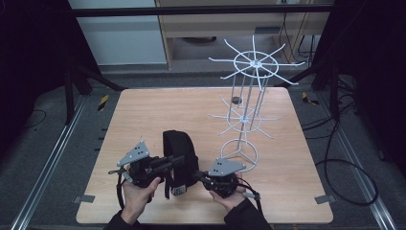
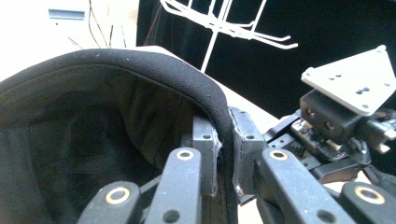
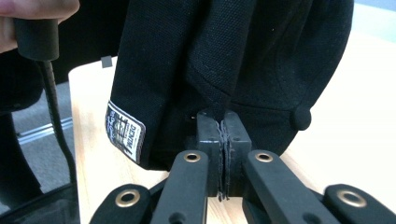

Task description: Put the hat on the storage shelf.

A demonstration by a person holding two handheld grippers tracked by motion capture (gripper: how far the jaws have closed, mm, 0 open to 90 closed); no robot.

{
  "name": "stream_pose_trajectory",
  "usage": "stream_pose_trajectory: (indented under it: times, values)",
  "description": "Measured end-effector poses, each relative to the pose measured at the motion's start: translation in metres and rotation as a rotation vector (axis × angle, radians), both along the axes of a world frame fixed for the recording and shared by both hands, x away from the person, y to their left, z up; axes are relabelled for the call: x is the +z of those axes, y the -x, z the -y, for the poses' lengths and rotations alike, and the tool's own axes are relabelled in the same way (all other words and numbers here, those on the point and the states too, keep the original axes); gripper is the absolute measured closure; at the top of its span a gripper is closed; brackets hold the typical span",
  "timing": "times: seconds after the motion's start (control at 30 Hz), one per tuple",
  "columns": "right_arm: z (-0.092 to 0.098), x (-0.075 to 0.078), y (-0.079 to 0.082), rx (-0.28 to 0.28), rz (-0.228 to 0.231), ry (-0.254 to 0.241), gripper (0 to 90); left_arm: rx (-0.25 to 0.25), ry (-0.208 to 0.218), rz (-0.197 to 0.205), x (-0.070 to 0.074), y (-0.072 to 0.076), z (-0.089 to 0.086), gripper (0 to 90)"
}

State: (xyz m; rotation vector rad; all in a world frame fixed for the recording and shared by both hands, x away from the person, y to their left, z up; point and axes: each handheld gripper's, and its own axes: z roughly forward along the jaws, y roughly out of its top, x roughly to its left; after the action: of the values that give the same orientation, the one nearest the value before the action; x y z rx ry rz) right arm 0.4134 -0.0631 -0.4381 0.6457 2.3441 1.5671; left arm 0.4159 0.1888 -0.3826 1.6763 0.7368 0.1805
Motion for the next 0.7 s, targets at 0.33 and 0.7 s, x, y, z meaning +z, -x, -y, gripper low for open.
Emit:
stream_pose_trajectory:
  times: [0.33,0.7]
  values:
    - [-0.010,0.027,0.006,-0.044,0.103,0.093,89.3,0.072,0.001,0.010,-0.003,0.007,-0.025,78.2]
    - [-0.052,0.013,0.004,0.003,0.055,0.198,89.1,0.206,-0.103,-0.042,-0.025,0.013,-0.060,63.7]
